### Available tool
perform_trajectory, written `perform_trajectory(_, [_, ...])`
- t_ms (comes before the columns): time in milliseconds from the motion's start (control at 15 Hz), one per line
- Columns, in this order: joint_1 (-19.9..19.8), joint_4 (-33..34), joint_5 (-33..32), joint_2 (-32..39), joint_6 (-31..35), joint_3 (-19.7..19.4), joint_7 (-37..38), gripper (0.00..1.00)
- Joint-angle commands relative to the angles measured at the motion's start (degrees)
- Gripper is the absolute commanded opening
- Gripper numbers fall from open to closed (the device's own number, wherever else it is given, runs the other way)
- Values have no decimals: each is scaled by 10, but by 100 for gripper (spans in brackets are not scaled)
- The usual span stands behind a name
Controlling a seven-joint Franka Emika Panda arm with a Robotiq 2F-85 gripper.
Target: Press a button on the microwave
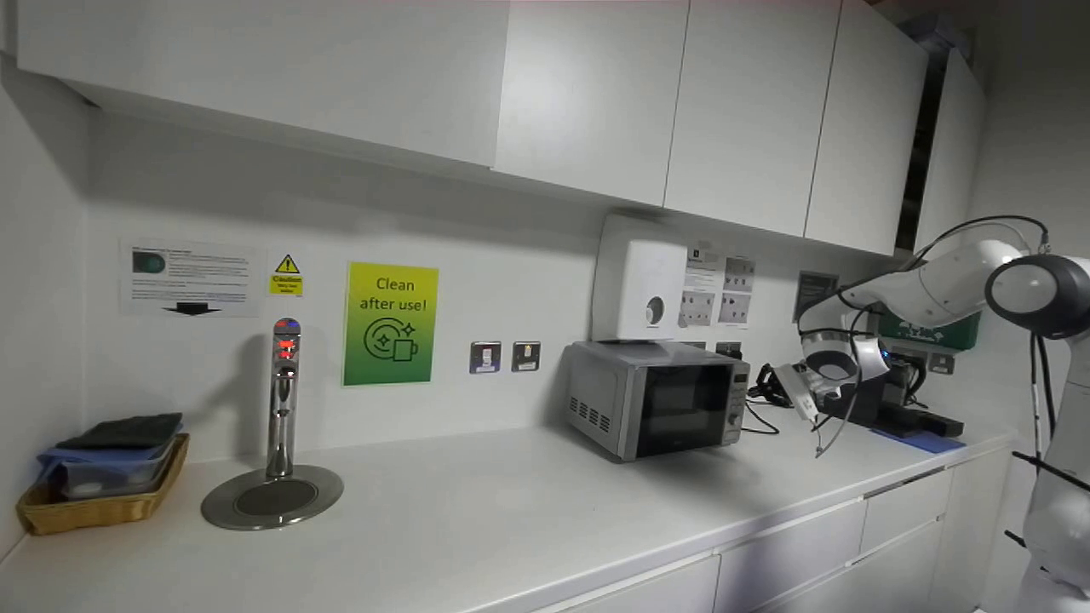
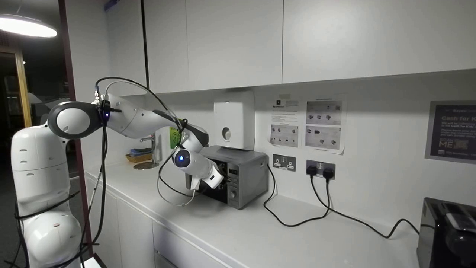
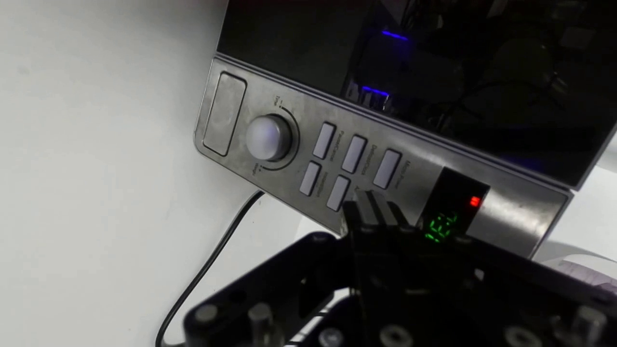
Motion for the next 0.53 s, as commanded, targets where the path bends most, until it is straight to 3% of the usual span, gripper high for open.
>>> perform_trajectory(0, [-2, 5, 35, -7, -8, -2, -32, 0])
perform_trajectory(467, [-3, 17, 60, 1, -6, -2, -36, 0])
